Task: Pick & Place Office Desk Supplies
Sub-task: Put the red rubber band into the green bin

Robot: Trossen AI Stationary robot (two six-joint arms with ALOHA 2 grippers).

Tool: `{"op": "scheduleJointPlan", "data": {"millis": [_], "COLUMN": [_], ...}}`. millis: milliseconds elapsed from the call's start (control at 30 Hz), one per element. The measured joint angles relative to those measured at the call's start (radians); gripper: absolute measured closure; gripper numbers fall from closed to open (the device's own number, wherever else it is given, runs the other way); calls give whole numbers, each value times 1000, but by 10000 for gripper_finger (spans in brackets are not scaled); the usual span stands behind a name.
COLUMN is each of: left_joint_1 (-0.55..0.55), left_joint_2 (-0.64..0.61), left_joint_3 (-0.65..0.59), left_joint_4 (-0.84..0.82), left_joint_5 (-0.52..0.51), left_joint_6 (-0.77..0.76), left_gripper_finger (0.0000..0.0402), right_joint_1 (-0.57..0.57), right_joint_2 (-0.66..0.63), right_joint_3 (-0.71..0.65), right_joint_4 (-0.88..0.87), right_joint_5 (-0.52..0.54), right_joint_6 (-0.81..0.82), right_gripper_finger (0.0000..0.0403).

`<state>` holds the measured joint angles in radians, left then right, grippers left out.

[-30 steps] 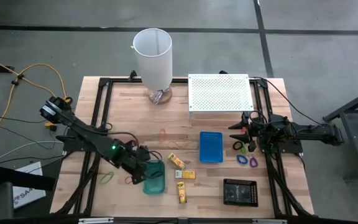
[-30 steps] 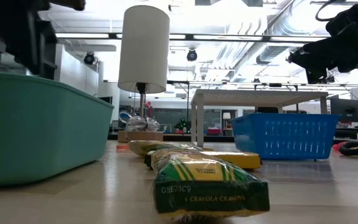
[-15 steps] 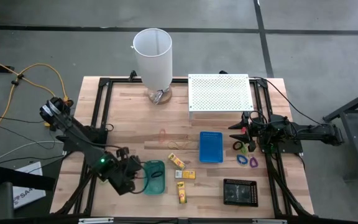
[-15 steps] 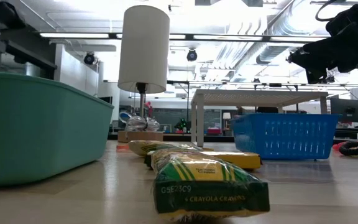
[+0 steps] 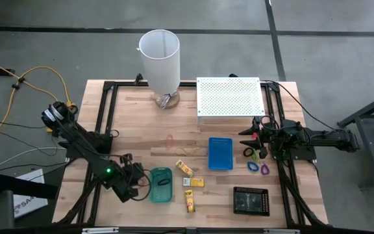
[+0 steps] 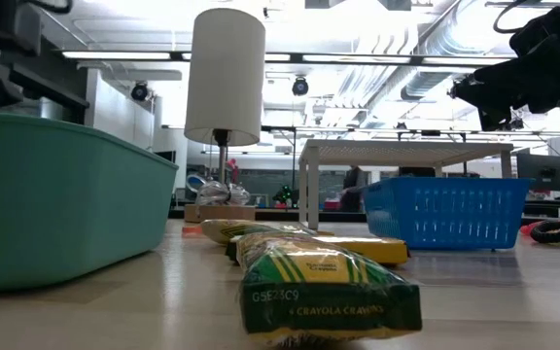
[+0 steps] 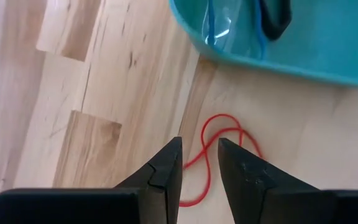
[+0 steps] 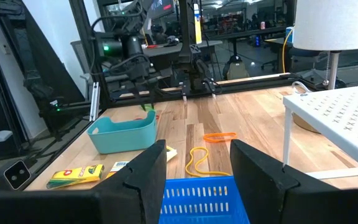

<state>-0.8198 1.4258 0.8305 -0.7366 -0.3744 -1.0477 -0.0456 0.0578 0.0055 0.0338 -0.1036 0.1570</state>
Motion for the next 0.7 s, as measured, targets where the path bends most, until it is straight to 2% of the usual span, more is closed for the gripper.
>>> {"op": "scheduleJointPlan", "data": {"millis": [400, 700], "left_joint_1": [12, 51], "left_joint_2": [64, 76], "left_joint_3": [-17, -17], "left_joint_4": [90, 94], "left_joint_5": [-1, 12], "left_joint_6": [112, 119], "left_gripper_finger": [304, 305], "right_joint_1": [0, 0], "right_joint_2": [0, 0], "right_joint_3": [0, 0], "right_joint_4": [0, 0], "right_joint_5": [0, 0], "right_joint_6": [0, 0], "right_gripper_finger": [237, 237]}}
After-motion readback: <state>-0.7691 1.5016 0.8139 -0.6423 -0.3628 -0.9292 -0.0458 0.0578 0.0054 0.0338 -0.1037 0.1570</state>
